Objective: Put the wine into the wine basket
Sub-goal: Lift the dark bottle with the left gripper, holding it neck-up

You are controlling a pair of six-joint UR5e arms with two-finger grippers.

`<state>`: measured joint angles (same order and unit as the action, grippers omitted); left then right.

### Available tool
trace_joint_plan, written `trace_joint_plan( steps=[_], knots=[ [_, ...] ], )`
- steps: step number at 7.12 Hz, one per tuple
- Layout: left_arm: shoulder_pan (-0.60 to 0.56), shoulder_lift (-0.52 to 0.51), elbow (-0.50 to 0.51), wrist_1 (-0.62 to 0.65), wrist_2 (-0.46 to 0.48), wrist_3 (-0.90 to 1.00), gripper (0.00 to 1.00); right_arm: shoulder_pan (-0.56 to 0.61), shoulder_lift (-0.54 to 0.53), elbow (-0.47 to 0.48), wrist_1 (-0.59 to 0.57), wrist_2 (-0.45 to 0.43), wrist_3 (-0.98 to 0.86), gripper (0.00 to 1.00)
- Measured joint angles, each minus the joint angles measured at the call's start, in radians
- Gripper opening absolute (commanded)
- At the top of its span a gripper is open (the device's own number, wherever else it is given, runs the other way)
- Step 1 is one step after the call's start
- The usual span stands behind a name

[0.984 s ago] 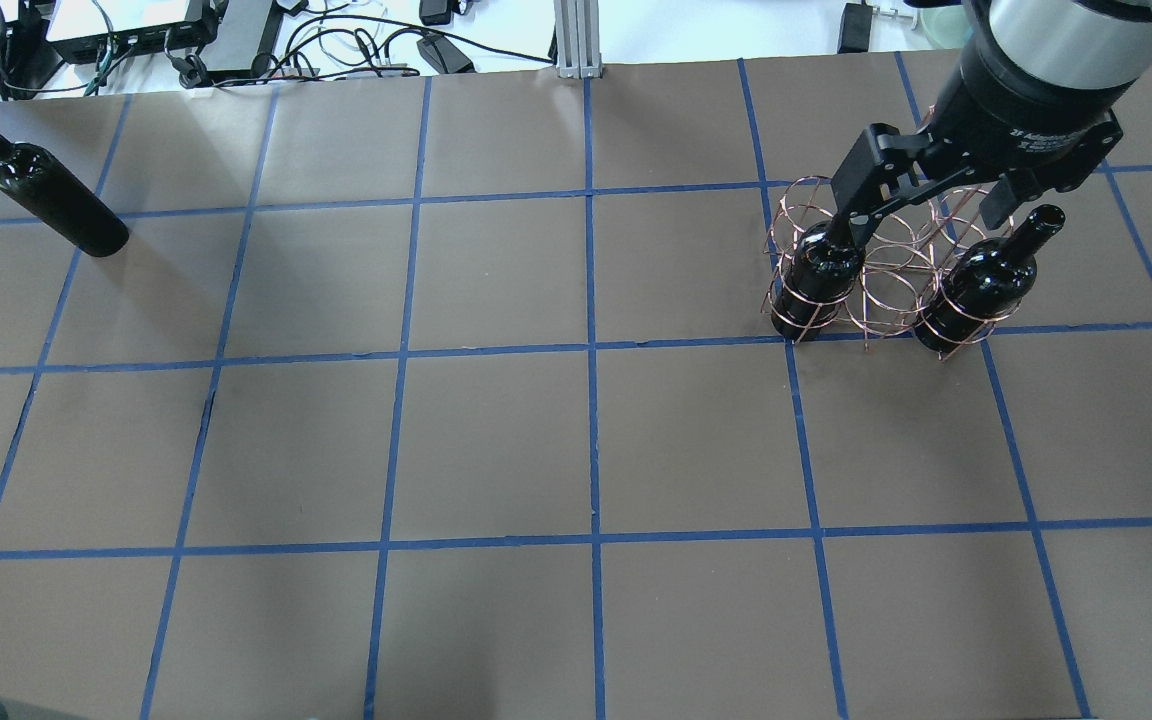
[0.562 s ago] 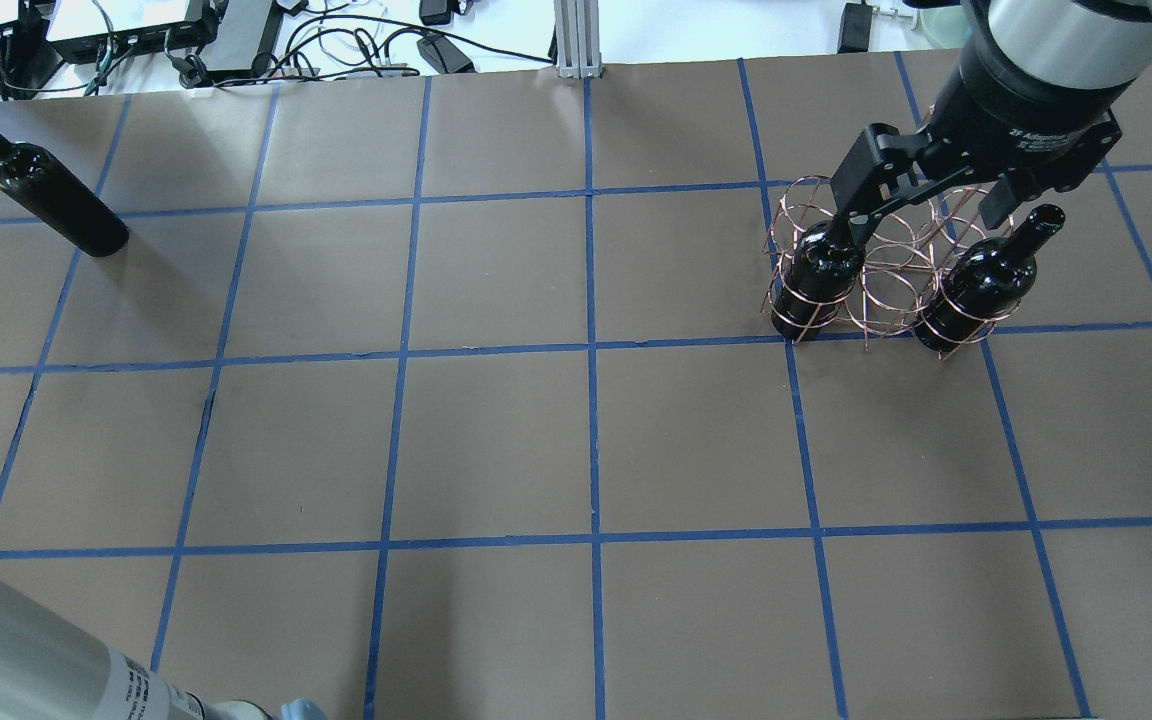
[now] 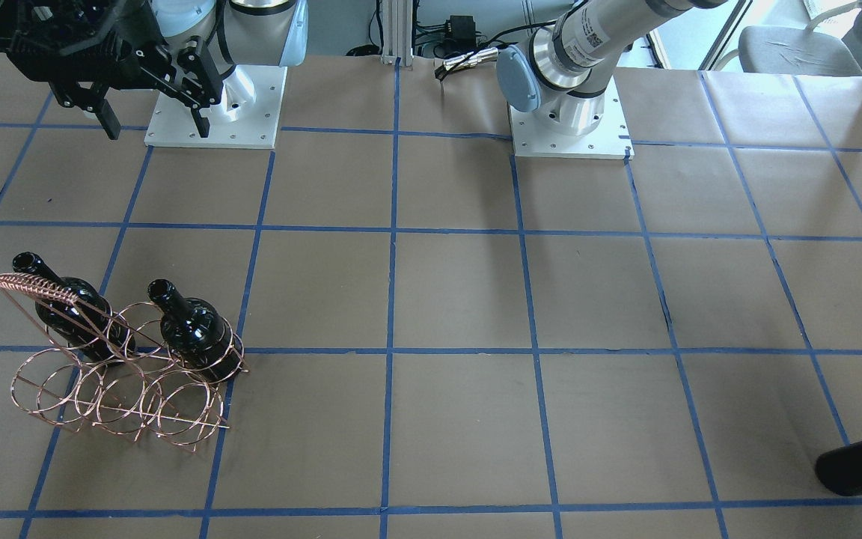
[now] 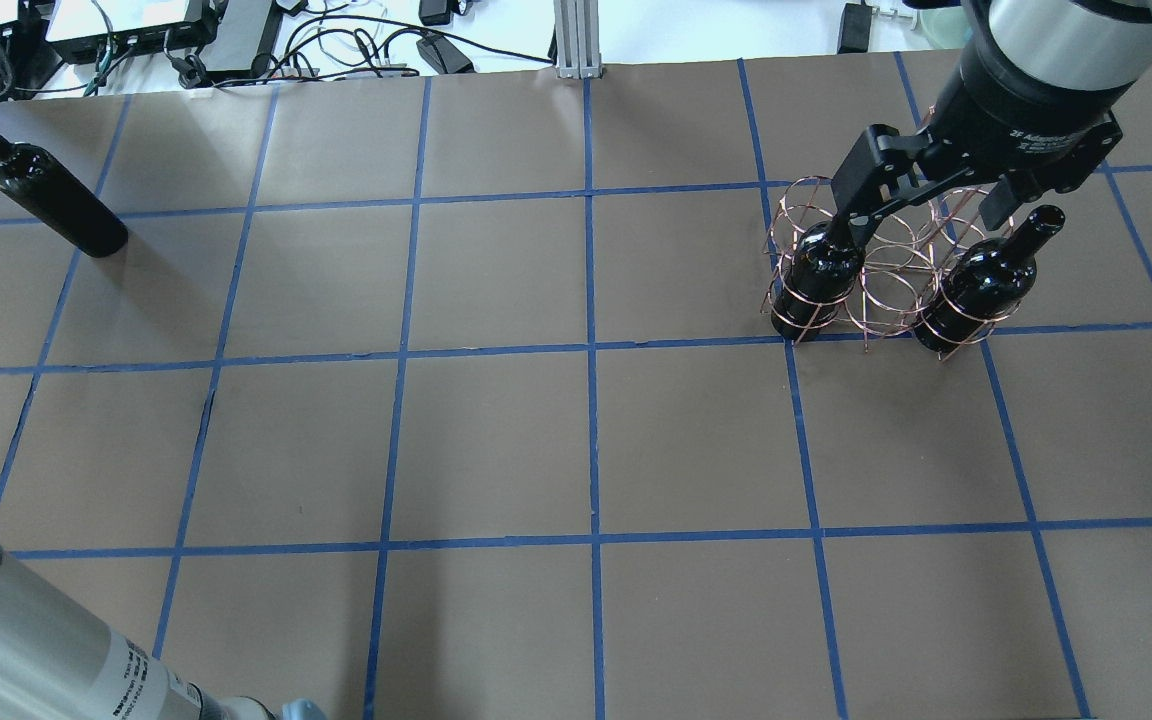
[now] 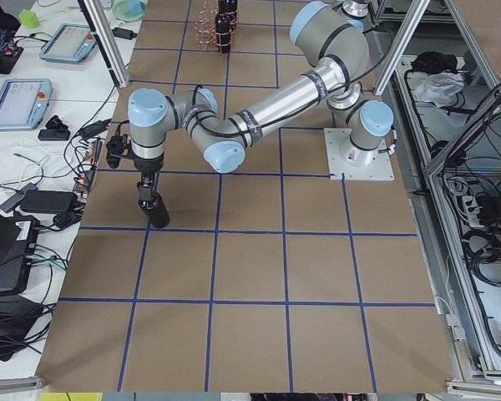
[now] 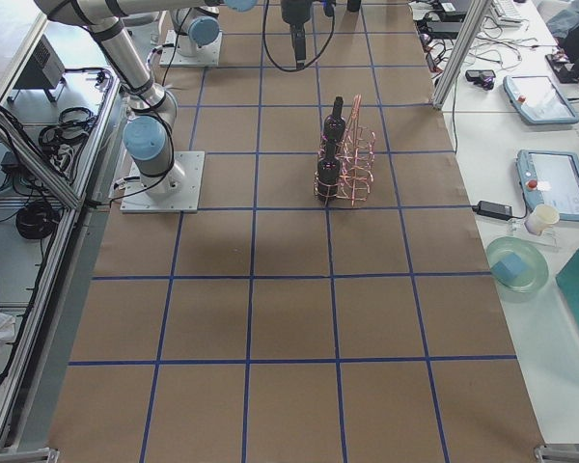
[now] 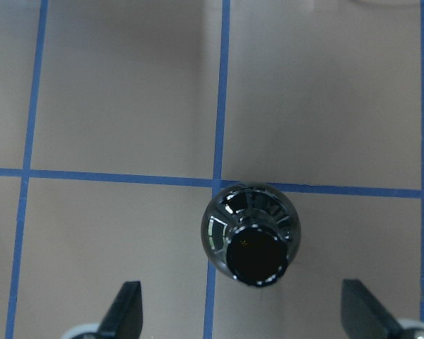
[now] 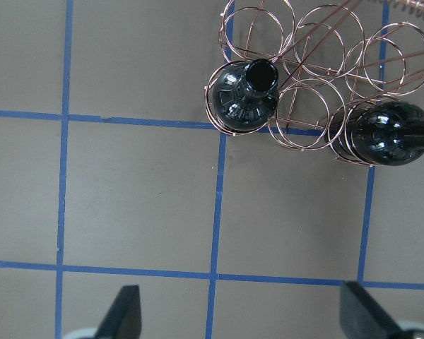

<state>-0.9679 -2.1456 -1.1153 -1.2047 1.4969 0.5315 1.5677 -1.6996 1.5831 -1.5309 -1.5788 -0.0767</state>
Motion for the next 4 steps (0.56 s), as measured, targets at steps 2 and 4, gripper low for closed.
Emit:
trace_joint_plan(
  steps=[2,4],
  knots=[
    [0.000,-0.018,-0.001,0.028,-0.032,-0.011,1.00,0.000,0.000,0.000,0.000,0.000,0.000,1.00],
    [-0.001,-0.019,-0.001,0.038,-0.067,-0.014,0.90,0.000,-0.001,0.000,0.000,0.000,0.000,1.00]
  ],
)
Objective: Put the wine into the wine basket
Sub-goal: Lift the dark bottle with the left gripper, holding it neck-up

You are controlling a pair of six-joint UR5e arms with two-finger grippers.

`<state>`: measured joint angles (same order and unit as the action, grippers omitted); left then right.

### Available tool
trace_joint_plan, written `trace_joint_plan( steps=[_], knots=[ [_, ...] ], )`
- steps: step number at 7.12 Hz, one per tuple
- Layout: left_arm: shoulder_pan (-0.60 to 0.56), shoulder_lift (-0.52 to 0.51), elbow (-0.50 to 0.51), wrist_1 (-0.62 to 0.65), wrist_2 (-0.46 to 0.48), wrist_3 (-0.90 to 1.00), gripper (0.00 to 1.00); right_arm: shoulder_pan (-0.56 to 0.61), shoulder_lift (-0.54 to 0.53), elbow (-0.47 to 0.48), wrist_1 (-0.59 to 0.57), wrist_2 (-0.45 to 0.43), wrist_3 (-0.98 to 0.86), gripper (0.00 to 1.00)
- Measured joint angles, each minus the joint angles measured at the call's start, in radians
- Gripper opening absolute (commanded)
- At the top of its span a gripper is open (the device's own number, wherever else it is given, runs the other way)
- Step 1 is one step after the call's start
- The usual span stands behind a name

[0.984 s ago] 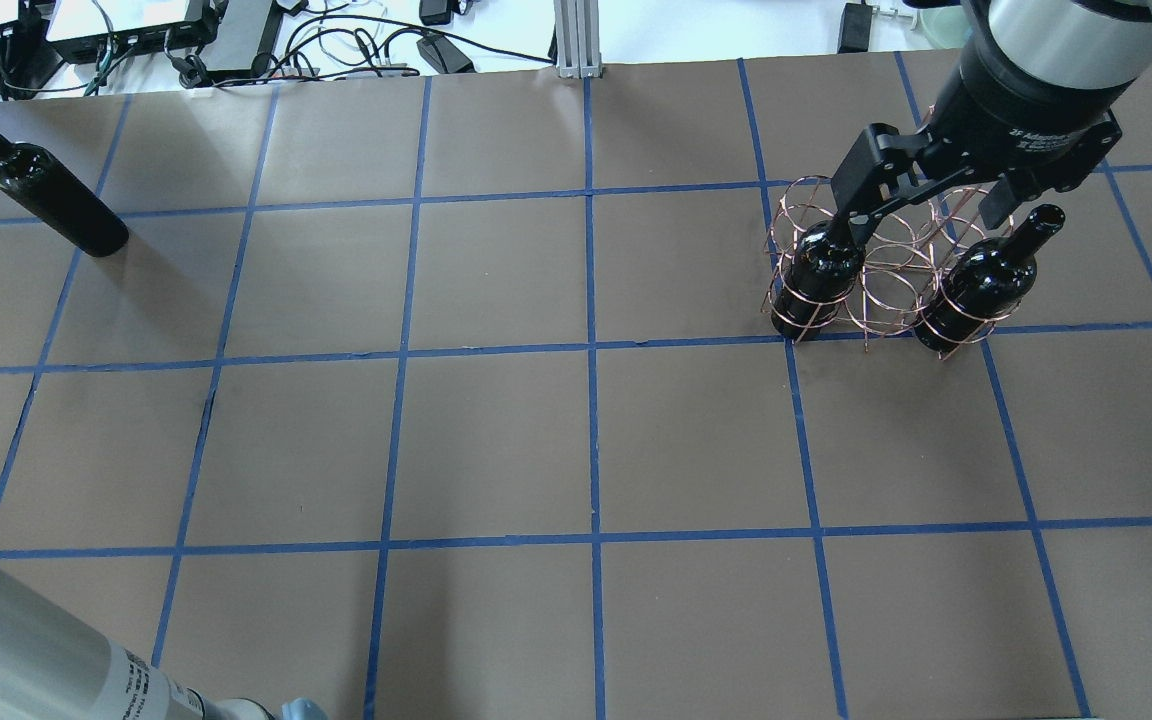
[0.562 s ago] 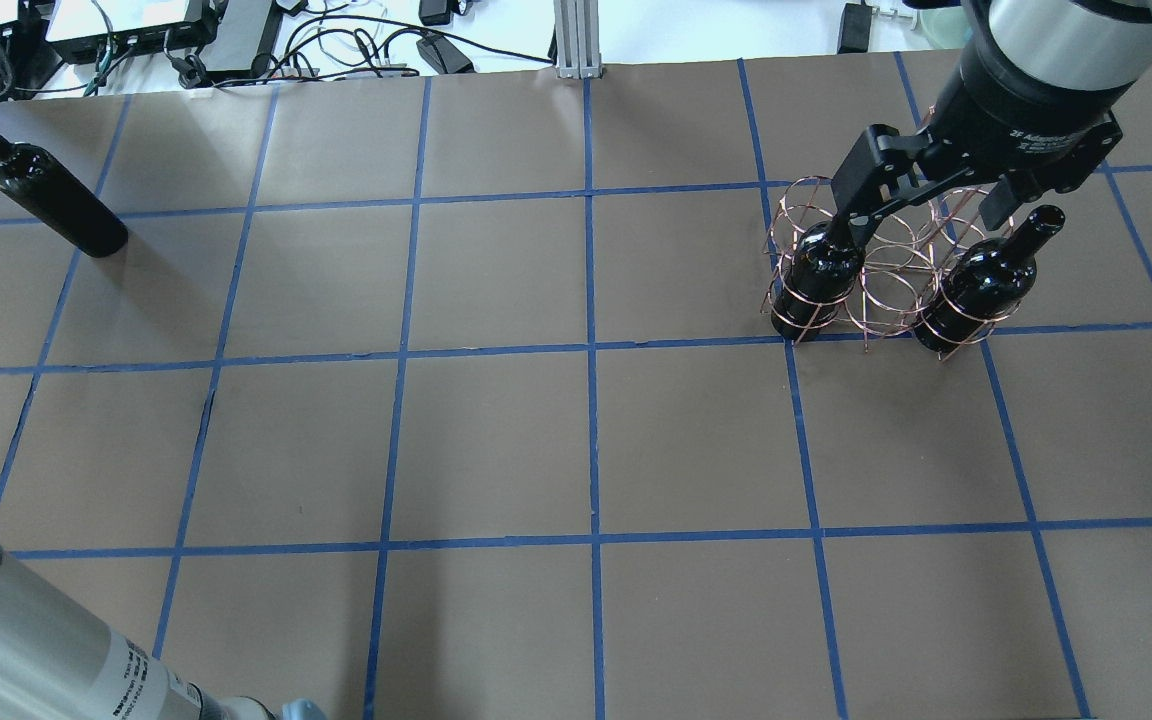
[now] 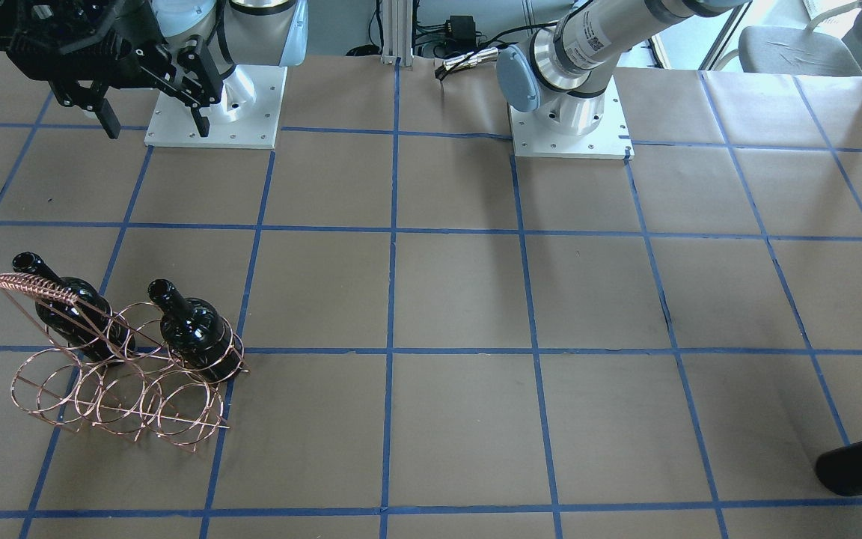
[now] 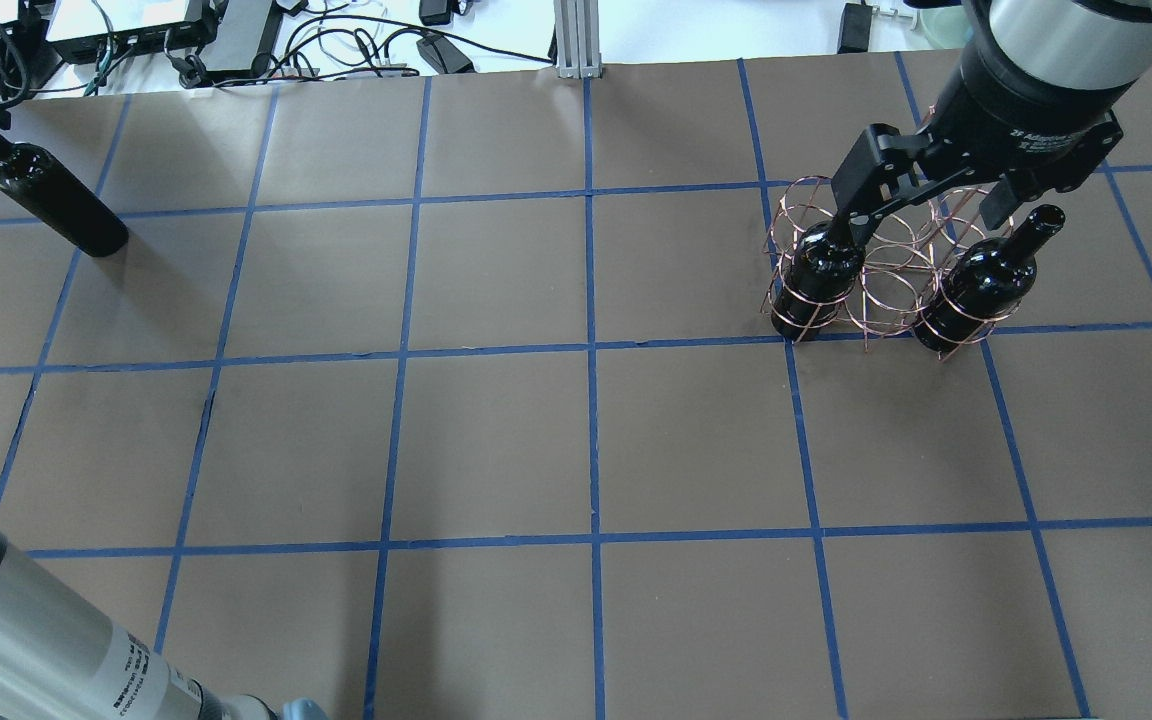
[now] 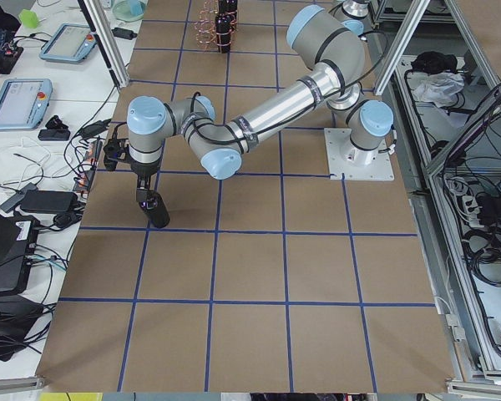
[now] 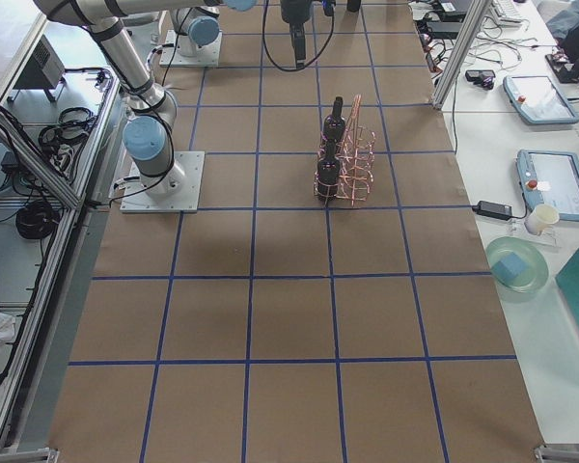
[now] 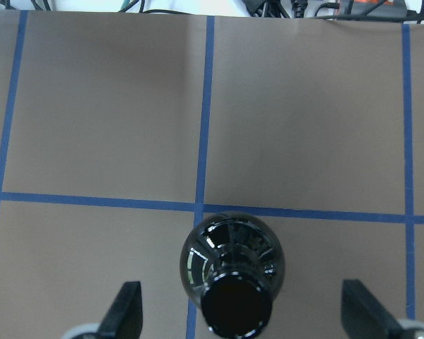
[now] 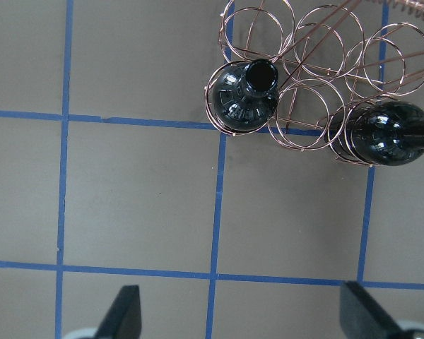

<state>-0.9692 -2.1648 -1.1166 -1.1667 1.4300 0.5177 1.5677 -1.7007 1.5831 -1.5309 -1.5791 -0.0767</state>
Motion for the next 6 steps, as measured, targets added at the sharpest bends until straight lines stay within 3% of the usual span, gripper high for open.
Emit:
trace_joint_plan(
  steps=[1,2,5,6],
  knots=[
    [0.000,-0.001,0.000,0.002,-0.010,0.002,0.79,0.000,0.000,0.000,0.000,0.000,0.000,1.00],
    [0.000,-0.003,0.000,0.006,-0.013,0.008,0.78,0.000,0.000,0.000,0.000,0.000,0.000,1.00],
    [0.000,-0.012,0.001,0.032,-0.013,0.019,0.49,0.000,0.000,0.000,0.000,0.001,0.000,1.00],
    [0.000,-0.016,0.001,0.040,-0.013,0.020,0.23,0.000,0.000,0.001,0.000,0.001,0.000,1.00]
  ],
)
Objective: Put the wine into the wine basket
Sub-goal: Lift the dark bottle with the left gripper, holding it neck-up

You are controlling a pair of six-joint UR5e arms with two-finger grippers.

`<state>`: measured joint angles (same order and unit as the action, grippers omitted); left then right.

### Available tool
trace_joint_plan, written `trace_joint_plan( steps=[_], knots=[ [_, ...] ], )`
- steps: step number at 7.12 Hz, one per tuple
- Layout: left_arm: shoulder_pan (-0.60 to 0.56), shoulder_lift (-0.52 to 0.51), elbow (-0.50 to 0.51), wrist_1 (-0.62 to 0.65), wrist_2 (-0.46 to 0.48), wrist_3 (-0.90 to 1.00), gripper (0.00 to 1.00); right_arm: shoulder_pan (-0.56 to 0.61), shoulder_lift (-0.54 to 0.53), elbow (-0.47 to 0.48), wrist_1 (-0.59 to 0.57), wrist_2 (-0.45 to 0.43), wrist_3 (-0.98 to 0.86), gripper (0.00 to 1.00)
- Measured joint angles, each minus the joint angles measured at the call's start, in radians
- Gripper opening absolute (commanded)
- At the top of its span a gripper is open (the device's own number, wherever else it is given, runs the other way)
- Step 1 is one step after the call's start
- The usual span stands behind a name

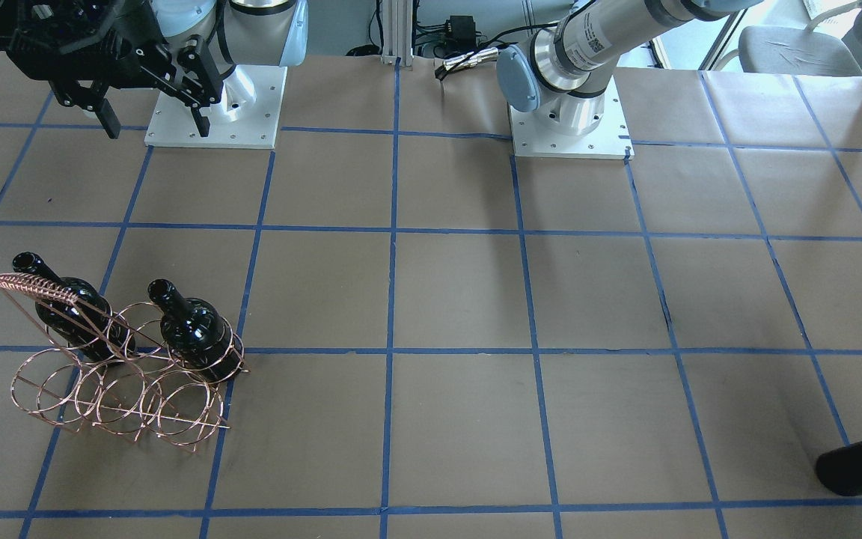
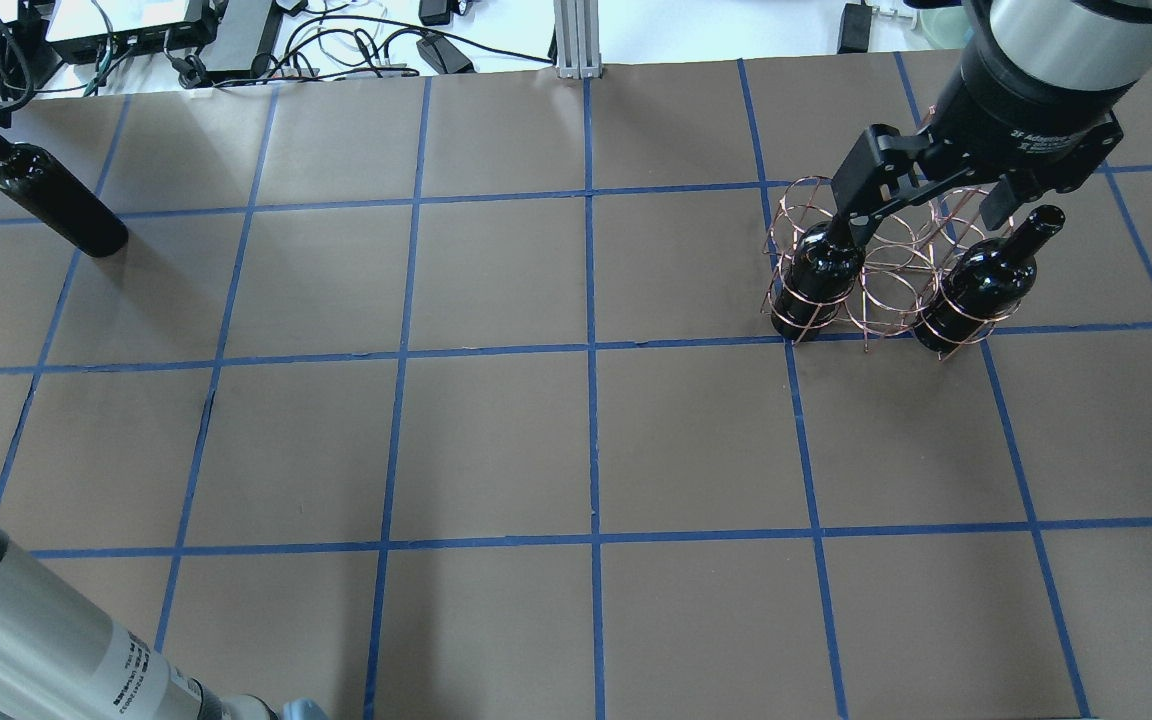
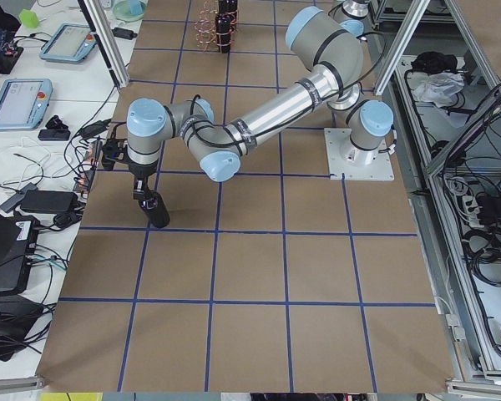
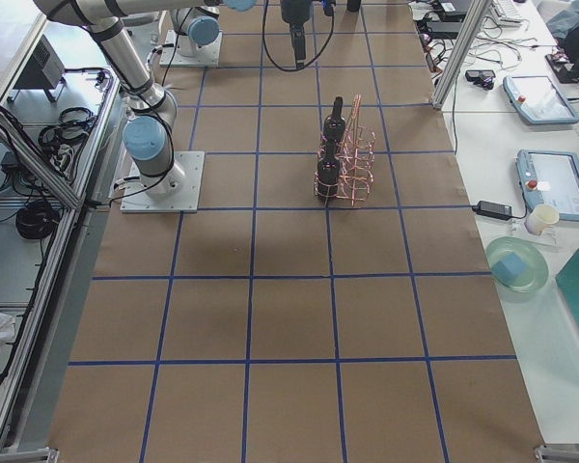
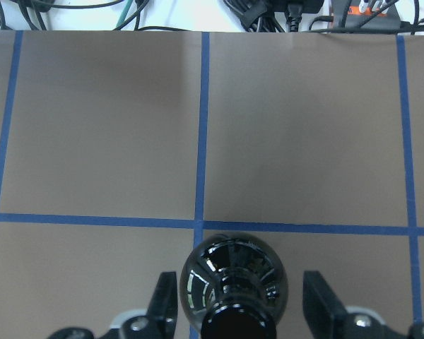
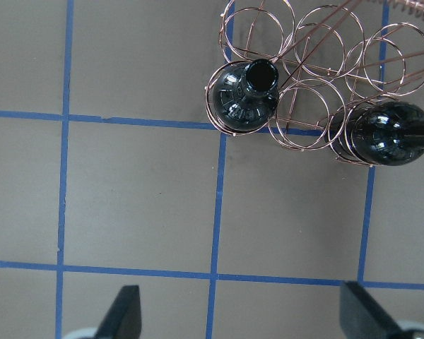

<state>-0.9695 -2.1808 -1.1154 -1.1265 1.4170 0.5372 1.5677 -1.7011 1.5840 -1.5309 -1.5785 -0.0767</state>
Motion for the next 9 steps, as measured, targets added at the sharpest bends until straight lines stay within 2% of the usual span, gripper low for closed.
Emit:
trace_joint_plan(
  steps=[1,2,6,9],
  knots=[
    [0.000,-0.002,0.000,0.003,-0.001,0.000,0.14,0.000,0.000,0.001,0.000,0.000,0.000,1.00],
    [0.000,-0.003,-0.002,0.002,-0.001,0.000,0.00,0.000,0.000,0.002,0.000,0.001,0.000,1.00],
    [0.000,0.010,-0.011,-0.031,0.002,0.004,0.00,0.000,0.000,0.004,0.000,0.001,0.000,1.00],
    [-0.015,0.079,-0.018,-0.133,0.008,-0.003,0.00,0.000,0.000,0.005,0.000,0.001,0.000,1.00]
  ],
)
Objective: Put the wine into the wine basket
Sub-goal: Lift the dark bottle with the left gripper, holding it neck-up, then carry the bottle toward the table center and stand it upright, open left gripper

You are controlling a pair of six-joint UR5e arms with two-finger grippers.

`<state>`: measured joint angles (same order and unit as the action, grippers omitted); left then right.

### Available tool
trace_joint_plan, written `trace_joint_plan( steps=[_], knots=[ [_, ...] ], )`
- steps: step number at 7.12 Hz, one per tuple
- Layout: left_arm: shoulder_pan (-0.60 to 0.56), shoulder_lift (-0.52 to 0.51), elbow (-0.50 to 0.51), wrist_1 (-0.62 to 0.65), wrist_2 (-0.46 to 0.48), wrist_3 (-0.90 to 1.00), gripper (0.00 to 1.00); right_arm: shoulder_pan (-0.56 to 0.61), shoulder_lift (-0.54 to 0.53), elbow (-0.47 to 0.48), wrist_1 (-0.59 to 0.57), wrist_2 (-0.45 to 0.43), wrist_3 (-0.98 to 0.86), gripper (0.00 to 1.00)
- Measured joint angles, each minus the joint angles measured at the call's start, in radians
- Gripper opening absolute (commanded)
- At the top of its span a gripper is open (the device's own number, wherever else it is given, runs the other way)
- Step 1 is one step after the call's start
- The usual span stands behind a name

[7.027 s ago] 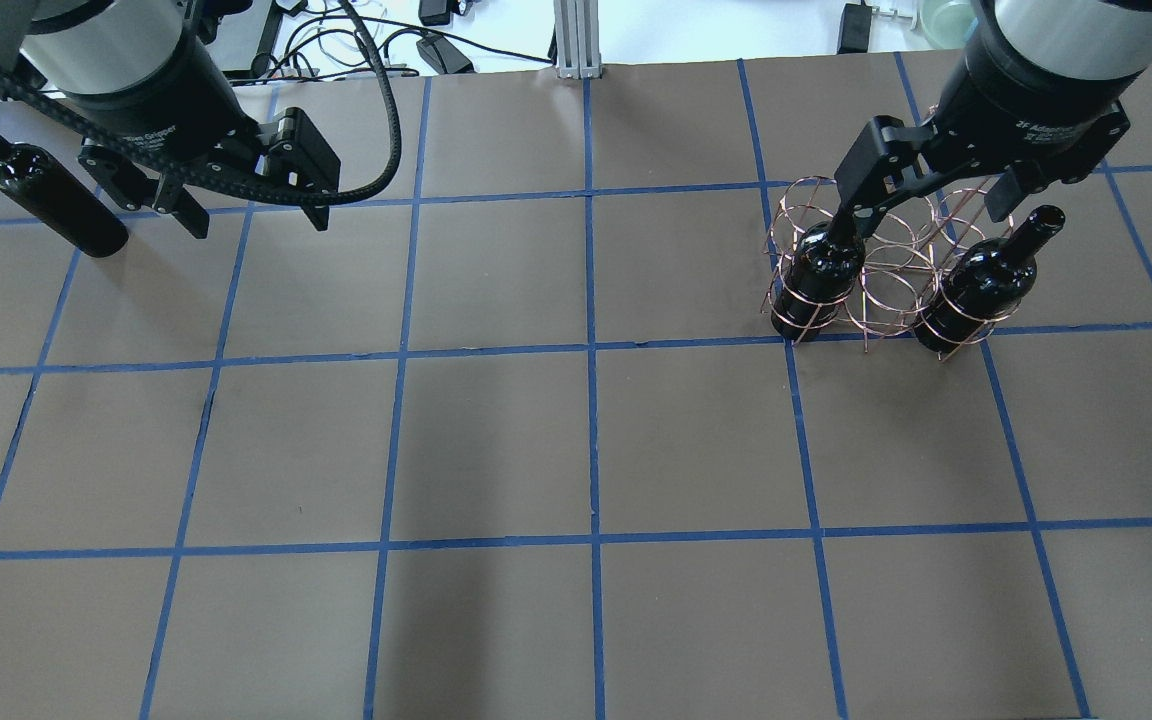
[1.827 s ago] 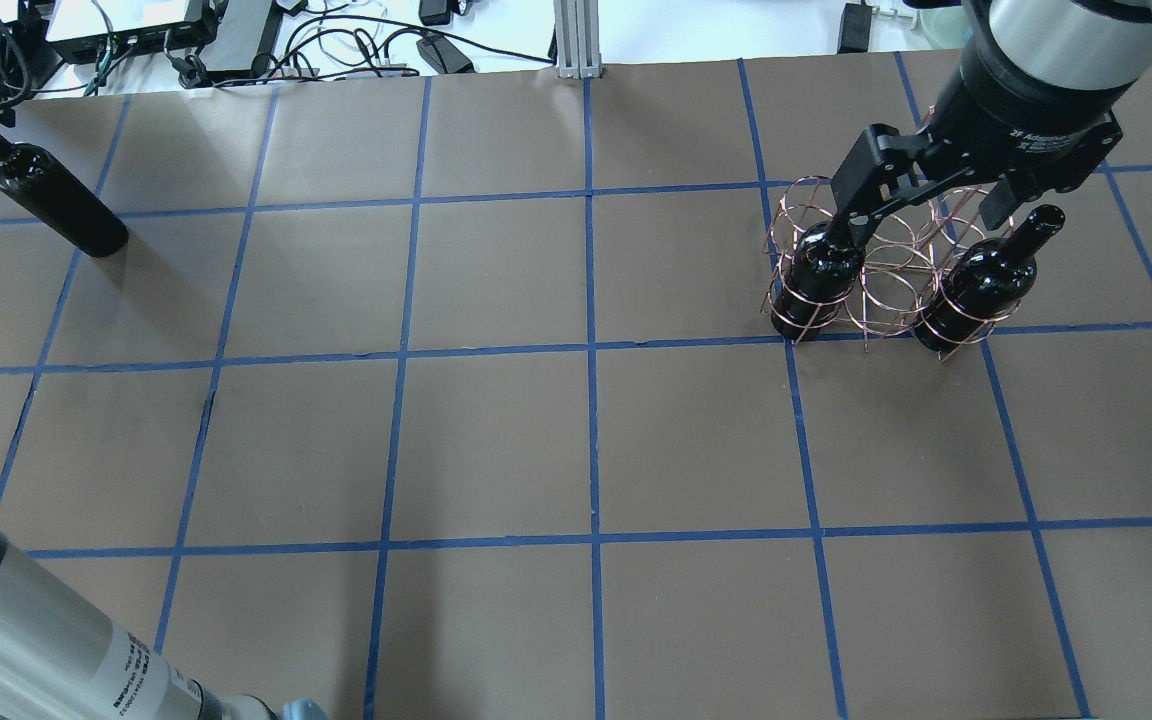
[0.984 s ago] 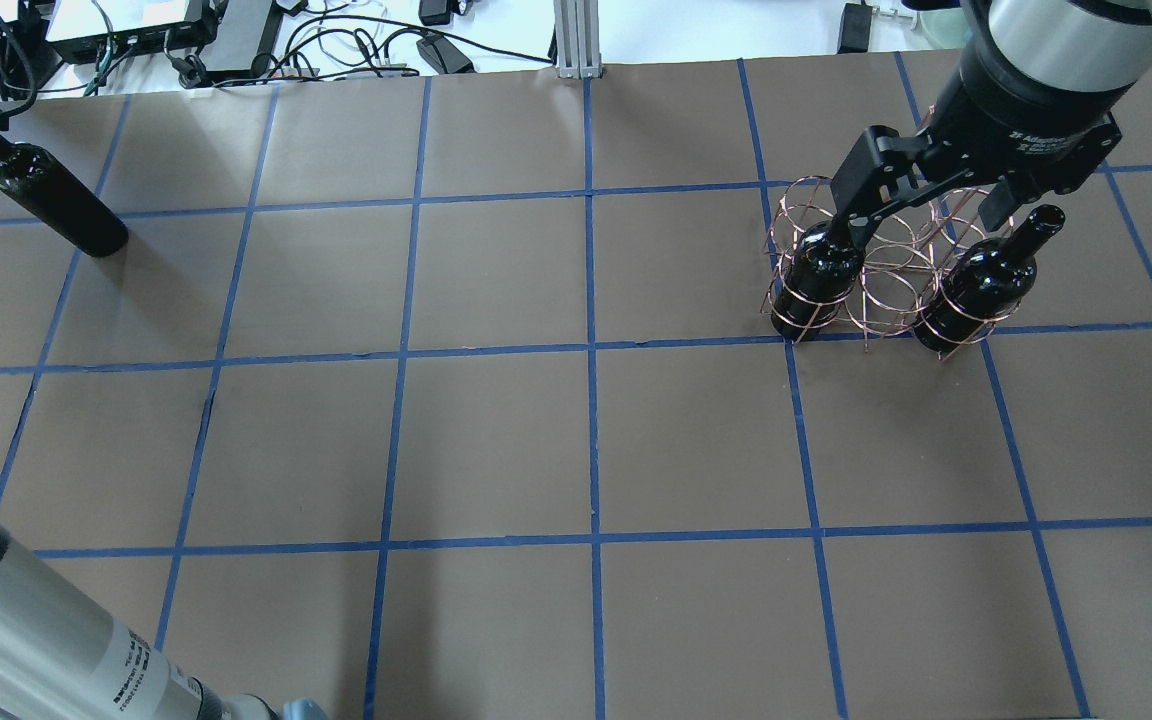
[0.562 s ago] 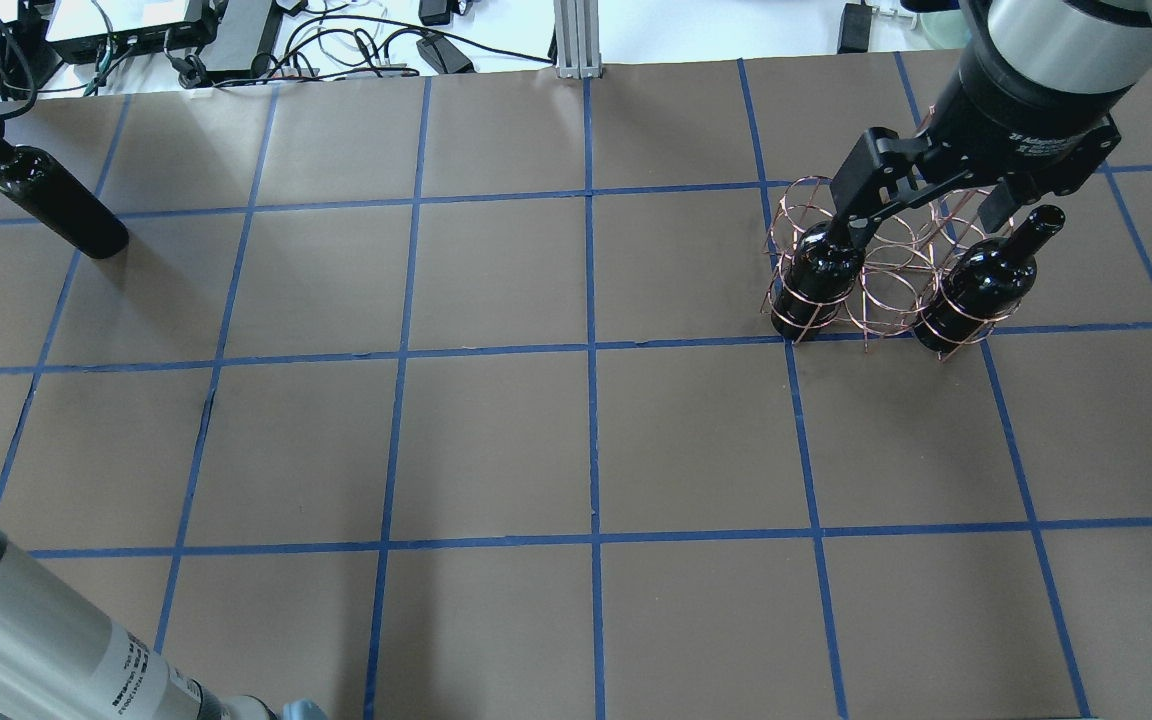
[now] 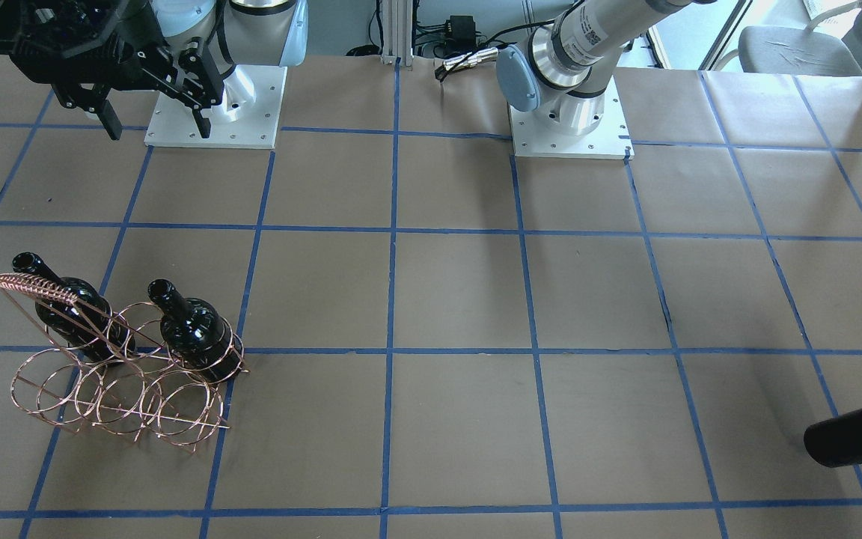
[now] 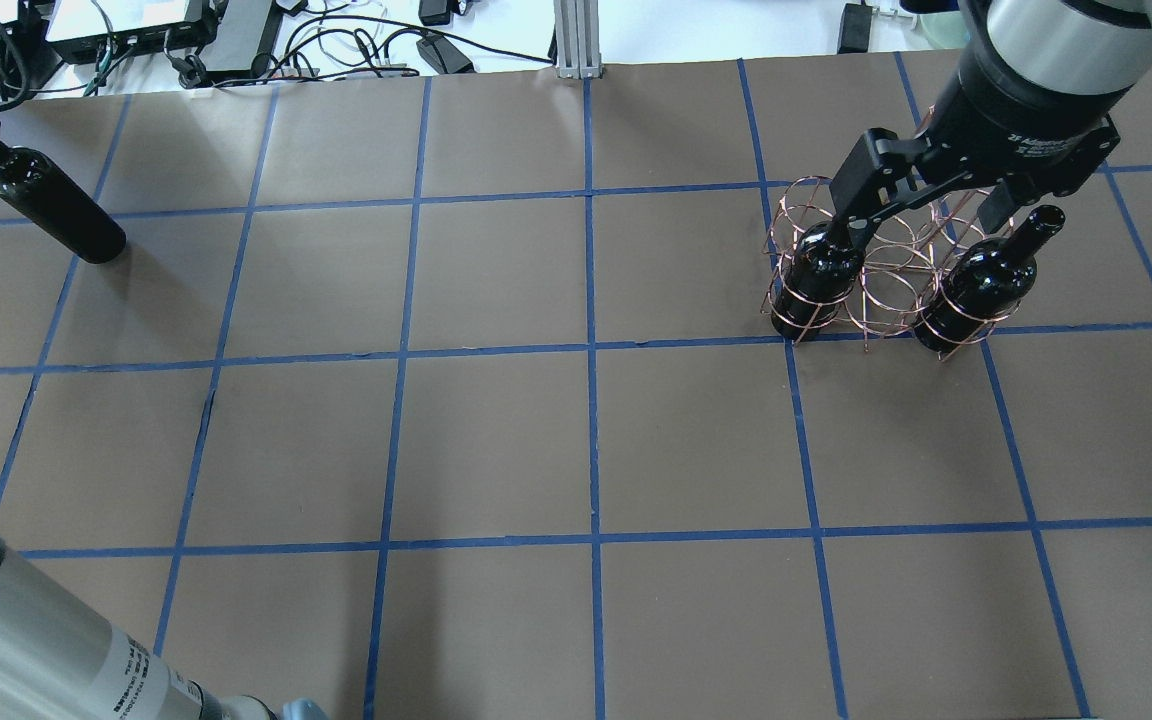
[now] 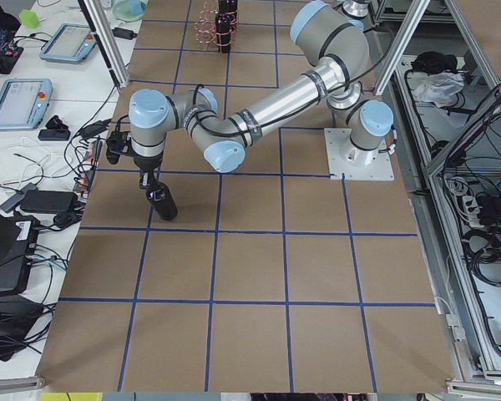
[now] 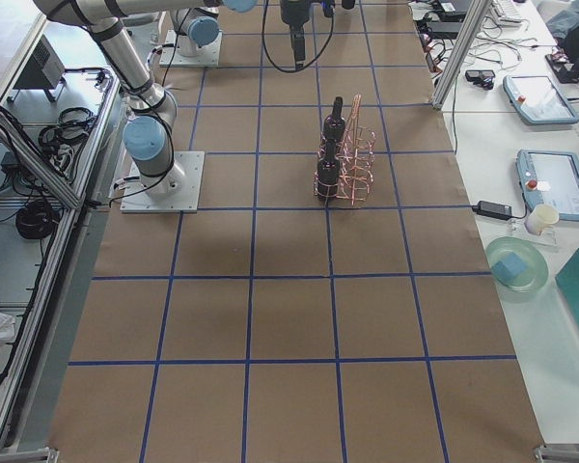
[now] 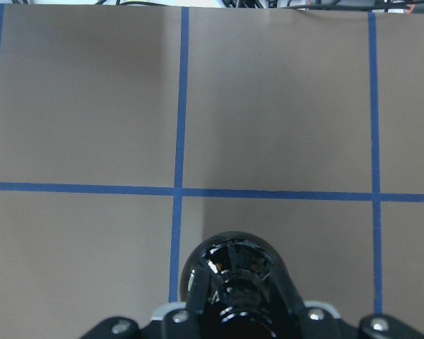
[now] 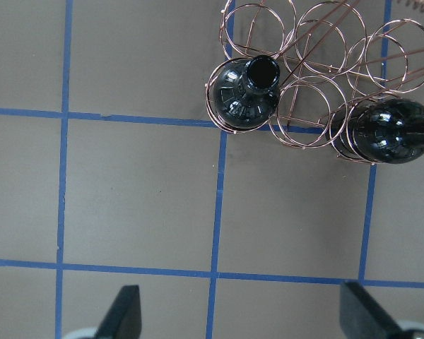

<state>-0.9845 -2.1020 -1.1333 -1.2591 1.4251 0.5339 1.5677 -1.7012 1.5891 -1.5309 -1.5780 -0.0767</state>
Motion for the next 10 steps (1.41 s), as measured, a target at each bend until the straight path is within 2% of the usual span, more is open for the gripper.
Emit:
trace_joint_plan(
  steps=[2,5,7,10],
  knots=[
    [-0.078,0.069,-0.061,-0.016,0.007,-0.088,0.00,0.000,0.000,-0.001,0.000,0.000,0.000,1.00],
    [-0.225,0.185,-0.252,0.099,0.011,-0.303,0.00,0.000,0.000,-0.001,0.000,-0.006,-0.003,1.00],
    [-0.339,0.254,-0.371,0.180,0.068,-0.443,0.00,-0.001,0.001,0.000,0.000,-0.010,-0.003,1.00],
    [-0.529,0.347,-0.509,0.232,0.139,-0.646,0.00,-0.001,0.001,-0.001,-0.008,-0.014,0.000,1.00]
  ],
)
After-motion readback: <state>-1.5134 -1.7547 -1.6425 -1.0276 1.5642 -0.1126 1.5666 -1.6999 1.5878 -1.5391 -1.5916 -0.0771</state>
